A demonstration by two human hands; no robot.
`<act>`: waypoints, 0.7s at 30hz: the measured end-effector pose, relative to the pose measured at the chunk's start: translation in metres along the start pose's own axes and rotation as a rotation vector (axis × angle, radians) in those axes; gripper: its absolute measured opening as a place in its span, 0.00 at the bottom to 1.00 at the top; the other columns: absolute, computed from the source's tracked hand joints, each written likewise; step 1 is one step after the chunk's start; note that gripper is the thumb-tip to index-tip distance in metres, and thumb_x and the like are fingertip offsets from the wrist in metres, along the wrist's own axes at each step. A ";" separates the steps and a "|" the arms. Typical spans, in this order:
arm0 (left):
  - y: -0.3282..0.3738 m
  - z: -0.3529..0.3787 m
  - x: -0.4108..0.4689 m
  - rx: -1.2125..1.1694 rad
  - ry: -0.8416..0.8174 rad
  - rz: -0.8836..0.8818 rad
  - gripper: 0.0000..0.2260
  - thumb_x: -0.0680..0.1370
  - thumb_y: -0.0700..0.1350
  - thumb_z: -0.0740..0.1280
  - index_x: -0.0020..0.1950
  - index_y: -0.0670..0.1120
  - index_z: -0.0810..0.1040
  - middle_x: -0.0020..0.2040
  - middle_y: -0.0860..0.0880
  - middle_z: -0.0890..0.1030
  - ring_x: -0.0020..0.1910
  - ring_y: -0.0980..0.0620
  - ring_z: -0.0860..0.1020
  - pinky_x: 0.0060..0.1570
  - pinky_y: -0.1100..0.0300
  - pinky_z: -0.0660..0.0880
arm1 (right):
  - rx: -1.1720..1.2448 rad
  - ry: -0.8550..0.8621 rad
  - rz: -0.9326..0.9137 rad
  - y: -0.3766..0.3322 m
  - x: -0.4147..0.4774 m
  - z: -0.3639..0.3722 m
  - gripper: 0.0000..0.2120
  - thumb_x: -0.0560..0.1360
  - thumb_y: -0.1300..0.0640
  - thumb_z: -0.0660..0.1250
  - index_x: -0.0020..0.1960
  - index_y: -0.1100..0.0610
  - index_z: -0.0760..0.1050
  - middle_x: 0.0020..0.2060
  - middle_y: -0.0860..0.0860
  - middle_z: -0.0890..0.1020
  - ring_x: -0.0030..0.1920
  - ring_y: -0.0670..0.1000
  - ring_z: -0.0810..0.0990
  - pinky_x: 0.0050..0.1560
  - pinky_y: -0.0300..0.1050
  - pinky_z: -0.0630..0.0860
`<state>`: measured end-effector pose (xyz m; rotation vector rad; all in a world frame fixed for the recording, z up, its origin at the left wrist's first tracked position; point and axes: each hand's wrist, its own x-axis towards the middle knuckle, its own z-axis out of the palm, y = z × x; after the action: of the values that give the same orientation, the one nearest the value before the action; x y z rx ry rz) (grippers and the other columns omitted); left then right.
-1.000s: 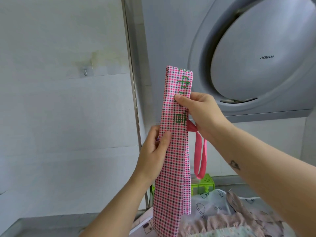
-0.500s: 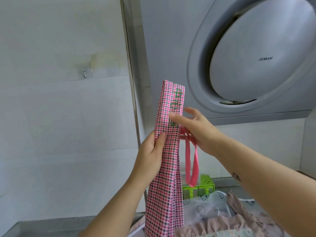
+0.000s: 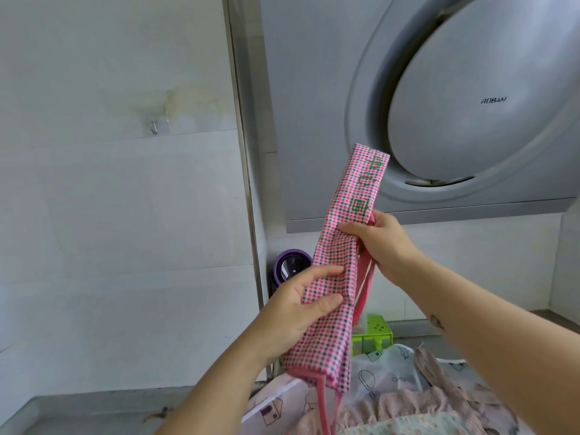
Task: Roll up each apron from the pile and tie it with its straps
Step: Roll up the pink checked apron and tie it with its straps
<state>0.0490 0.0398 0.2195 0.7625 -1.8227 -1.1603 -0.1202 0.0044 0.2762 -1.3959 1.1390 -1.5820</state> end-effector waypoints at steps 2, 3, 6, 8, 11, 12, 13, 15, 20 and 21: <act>0.001 -0.003 0.001 -0.126 -0.011 -0.072 0.14 0.70 0.45 0.70 0.56 0.53 0.81 0.53 0.52 0.83 0.48 0.50 0.83 0.46 0.59 0.78 | 0.032 0.033 0.037 0.003 0.003 -0.004 0.04 0.76 0.64 0.65 0.51 0.62 0.77 0.45 0.56 0.84 0.48 0.59 0.83 0.55 0.59 0.78; 0.002 -0.004 0.001 -0.168 -0.010 -0.094 0.14 0.70 0.44 0.70 0.55 0.51 0.81 0.51 0.51 0.84 0.47 0.50 0.83 0.45 0.60 0.79 | 0.075 0.025 0.066 0.006 0.005 -0.006 0.07 0.76 0.64 0.65 0.53 0.63 0.76 0.44 0.55 0.84 0.45 0.56 0.84 0.53 0.55 0.80; 0.001 -0.007 0.002 -0.195 -0.027 -0.115 0.15 0.70 0.42 0.70 0.56 0.51 0.81 0.51 0.49 0.84 0.46 0.50 0.83 0.44 0.60 0.79 | 0.220 -0.142 0.184 0.009 0.004 -0.010 0.08 0.77 0.64 0.64 0.55 0.63 0.74 0.43 0.55 0.83 0.40 0.52 0.83 0.42 0.45 0.82; -0.001 -0.007 0.001 -0.210 -0.042 -0.130 0.15 0.70 0.42 0.70 0.56 0.52 0.82 0.53 0.49 0.84 0.48 0.48 0.83 0.46 0.58 0.79 | 0.208 -0.200 0.184 0.013 0.005 -0.014 0.06 0.77 0.67 0.63 0.53 0.62 0.74 0.43 0.55 0.83 0.41 0.53 0.83 0.39 0.44 0.81; -0.005 -0.007 0.000 -0.266 -0.083 -0.169 0.15 0.71 0.39 0.70 0.55 0.52 0.83 0.55 0.47 0.83 0.49 0.47 0.82 0.48 0.56 0.80 | 0.010 -0.111 0.001 0.017 0.008 -0.018 0.08 0.76 0.69 0.62 0.49 0.58 0.76 0.45 0.53 0.83 0.46 0.53 0.83 0.47 0.46 0.80; -0.006 -0.007 0.000 -0.287 -0.098 -0.178 0.15 0.71 0.38 0.70 0.55 0.51 0.83 0.55 0.46 0.83 0.49 0.47 0.82 0.48 0.57 0.81 | -0.132 -0.087 -0.103 0.017 0.008 -0.020 0.08 0.76 0.69 0.62 0.48 0.58 0.76 0.44 0.52 0.83 0.45 0.52 0.83 0.47 0.44 0.79; -0.007 -0.007 0.000 -0.303 -0.106 -0.183 0.14 0.71 0.38 0.70 0.54 0.51 0.83 0.54 0.46 0.83 0.48 0.48 0.82 0.49 0.57 0.80 | -0.297 -0.076 -0.230 0.019 0.008 -0.021 0.08 0.77 0.68 0.62 0.46 0.57 0.76 0.41 0.50 0.82 0.42 0.49 0.82 0.44 0.41 0.79; -0.011 -0.008 -0.001 -0.331 -0.101 -0.193 0.13 0.70 0.38 0.69 0.52 0.49 0.84 0.53 0.46 0.84 0.46 0.50 0.82 0.49 0.59 0.80 | -0.575 -0.080 -0.496 0.023 0.005 -0.022 0.11 0.76 0.69 0.63 0.41 0.56 0.76 0.34 0.50 0.81 0.31 0.45 0.80 0.33 0.41 0.77; -0.015 -0.015 -0.005 -0.387 -0.120 -0.278 0.07 0.68 0.42 0.68 0.41 0.45 0.85 0.42 0.45 0.82 0.37 0.52 0.78 0.43 0.60 0.76 | -0.997 -0.297 -0.972 0.030 0.004 -0.035 0.21 0.69 0.69 0.71 0.60 0.55 0.79 0.56 0.52 0.82 0.54 0.52 0.81 0.54 0.47 0.78; -0.015 -0.016 -0.006 -0.407 -0.125 -0.295 0.07 0.67 0.42 0.67 0.39 0.45 0.85 0.40 0.46 0.82 0.36 0.53 0.79 0.42 0.61 0.77 | -0.995 -0.303 -0.977 0.029 0.004 -0.036 0.22 0.69 0.68 0.71 0.61 0.55 0.79 0.58 0.53 0.81 0.55 0.54 0.81 0.54 0.49 0.79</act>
<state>0.0665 0.0319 0.2077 0.7453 -1.5269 -1.7394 -0.1575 -0.0041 0.2498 -3.0772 1.1516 -1.2541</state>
